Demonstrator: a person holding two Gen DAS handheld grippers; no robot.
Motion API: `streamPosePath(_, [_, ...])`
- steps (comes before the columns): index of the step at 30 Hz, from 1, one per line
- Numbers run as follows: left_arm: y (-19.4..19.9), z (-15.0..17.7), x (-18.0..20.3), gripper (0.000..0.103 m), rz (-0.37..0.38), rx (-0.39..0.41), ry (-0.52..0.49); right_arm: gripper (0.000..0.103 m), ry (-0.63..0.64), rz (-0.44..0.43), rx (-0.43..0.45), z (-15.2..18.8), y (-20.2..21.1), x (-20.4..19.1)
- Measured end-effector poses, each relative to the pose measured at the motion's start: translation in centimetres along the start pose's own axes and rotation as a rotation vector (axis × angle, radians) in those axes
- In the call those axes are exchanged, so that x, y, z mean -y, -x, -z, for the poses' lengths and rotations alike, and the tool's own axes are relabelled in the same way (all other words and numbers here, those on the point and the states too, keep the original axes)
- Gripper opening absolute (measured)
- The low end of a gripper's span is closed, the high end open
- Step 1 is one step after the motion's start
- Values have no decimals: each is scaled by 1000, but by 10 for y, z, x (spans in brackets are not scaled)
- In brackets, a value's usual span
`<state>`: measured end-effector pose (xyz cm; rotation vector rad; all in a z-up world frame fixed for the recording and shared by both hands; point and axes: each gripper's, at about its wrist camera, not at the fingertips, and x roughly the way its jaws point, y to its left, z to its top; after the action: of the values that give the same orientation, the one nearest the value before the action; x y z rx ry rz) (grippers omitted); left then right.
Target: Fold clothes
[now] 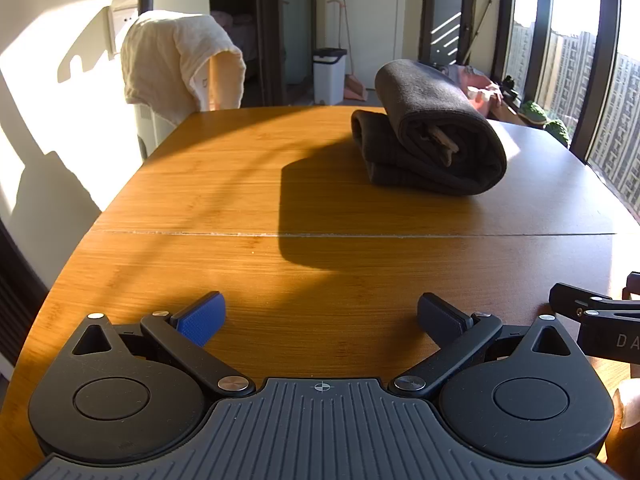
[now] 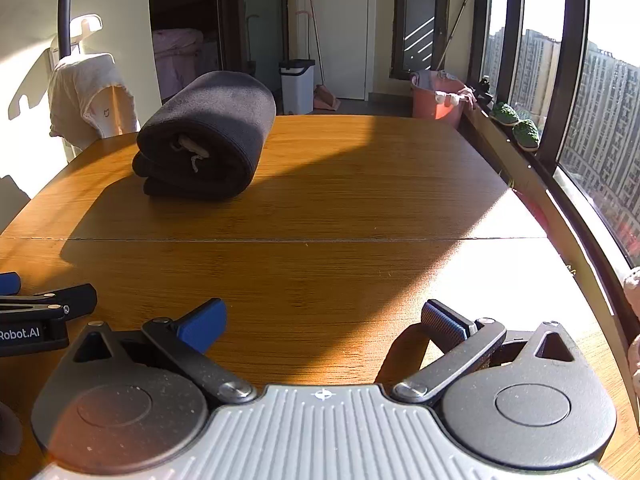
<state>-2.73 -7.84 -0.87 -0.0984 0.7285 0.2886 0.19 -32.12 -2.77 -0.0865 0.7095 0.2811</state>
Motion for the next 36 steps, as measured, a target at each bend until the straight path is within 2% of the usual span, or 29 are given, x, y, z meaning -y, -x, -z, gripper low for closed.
streamPosePath(36, [-1, 0, 0, 103, -2, -1, -4, 103, -8, 13, 5, 1, 0, 0])
